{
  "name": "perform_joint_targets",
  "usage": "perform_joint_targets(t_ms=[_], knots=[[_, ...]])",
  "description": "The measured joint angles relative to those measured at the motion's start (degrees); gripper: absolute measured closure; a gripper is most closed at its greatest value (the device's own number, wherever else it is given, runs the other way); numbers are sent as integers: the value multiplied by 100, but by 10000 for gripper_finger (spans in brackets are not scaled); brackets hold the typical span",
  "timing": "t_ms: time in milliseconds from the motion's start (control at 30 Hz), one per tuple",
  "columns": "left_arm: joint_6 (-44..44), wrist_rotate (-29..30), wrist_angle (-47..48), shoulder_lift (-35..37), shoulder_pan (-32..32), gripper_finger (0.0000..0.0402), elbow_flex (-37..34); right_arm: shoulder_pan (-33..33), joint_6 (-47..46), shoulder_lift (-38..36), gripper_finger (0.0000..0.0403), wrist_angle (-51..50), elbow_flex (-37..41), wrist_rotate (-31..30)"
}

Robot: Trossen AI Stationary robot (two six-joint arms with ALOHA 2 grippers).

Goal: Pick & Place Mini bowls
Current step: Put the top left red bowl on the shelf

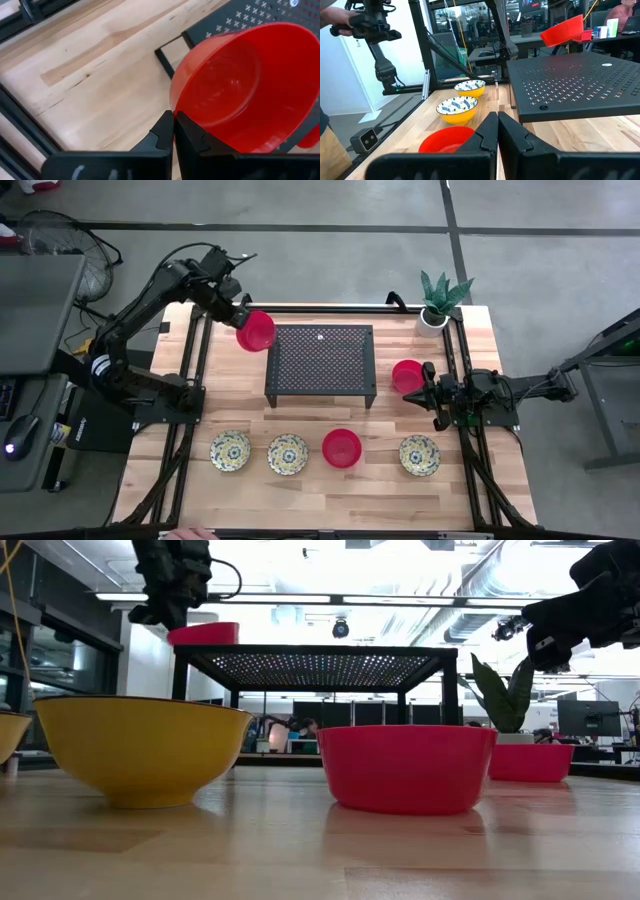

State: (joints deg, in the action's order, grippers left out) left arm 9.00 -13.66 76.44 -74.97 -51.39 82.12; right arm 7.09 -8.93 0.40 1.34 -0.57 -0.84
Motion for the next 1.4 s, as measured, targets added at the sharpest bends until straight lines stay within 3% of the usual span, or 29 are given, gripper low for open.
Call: perform_joint_targets(t_ms=[967,1200,1400], knots=[[-126,-225,213,-1626,1390,401,1768,2,1,0,402,0,1,0],[-326,262,707,-1917,1752,401,2090,2,1,0,402,0,0,0],[-324,252,941,-2254,1928,401,2662,2,2,0,402,0,-1,0]])
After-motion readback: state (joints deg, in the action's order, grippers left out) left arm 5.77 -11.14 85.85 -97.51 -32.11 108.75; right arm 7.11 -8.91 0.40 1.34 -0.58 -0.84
